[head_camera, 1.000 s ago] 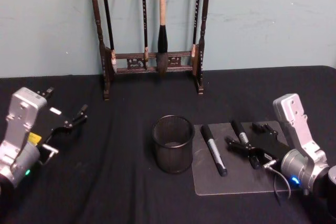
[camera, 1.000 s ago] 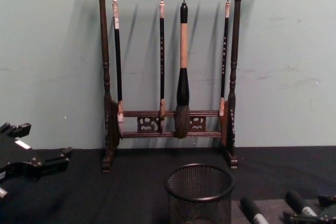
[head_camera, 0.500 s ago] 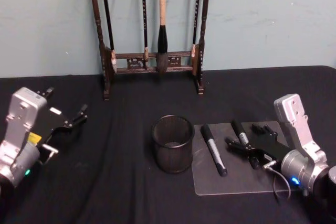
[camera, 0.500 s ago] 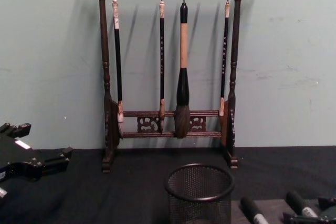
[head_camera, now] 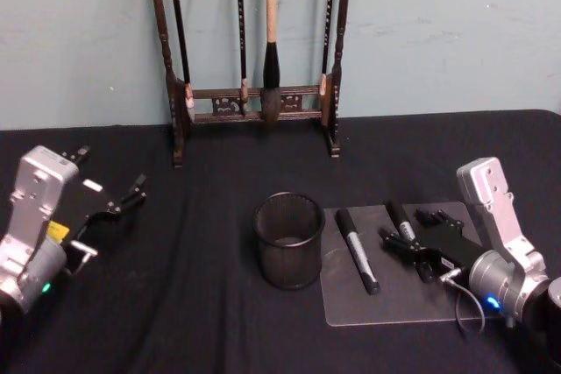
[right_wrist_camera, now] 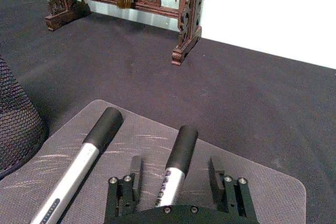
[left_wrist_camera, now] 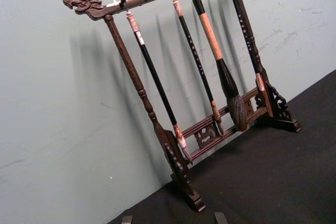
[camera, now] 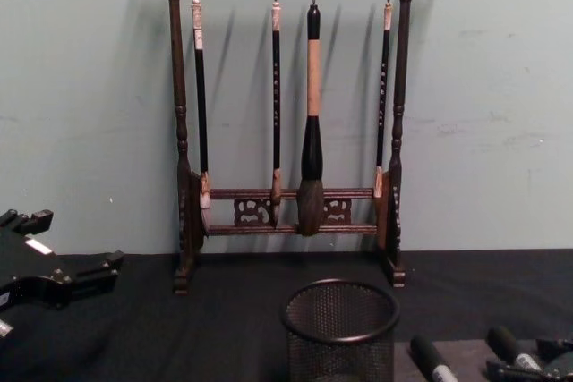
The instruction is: Pick up the water-based marker from the table and place it into the pen holder.
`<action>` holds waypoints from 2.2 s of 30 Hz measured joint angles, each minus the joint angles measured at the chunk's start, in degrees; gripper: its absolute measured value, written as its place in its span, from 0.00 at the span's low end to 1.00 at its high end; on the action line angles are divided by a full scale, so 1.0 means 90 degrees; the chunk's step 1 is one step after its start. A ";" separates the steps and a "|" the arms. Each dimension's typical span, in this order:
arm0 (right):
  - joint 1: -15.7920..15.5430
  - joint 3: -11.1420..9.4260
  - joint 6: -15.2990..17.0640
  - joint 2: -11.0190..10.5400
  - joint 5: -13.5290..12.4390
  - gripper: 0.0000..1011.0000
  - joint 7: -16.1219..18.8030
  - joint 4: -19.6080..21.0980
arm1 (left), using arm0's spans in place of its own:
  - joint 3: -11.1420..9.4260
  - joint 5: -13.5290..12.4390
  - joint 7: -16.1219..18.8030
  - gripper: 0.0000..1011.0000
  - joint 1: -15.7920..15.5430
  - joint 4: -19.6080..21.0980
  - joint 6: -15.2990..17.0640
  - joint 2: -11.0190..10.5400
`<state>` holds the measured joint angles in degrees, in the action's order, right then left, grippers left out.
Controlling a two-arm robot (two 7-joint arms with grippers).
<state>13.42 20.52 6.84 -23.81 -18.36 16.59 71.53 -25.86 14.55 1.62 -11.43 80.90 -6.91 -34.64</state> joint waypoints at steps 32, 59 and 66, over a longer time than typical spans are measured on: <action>0.0000 0.0010 -0.0009 -0.0008 0.0000 0.23 -0.0014 0.0009 | 0.0000 0.0000 0.0000 1.00 0.0000 0.0000 0.0000 0.0000; -0.0467 -0.0647 -0.1897 0.0209 -0.0138 0.23 0.0859 0.0213 | 0.0000 0.0000 0.0000 1.00 0.0000 0.0000 0.0000 0.0000; -0.0471 -0.0668 -0.2029 0.0255 -0.0039 0.23 0.0912 0.0339 | 0.0000 0.0000 0.0000 1.00 0.0000 0.0000 0.0000 0.0000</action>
<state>9.19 14.51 -11.43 -21.51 -18.72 24.80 74.58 -25.86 14.55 1.62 -11.43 80.90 -6.91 -34.64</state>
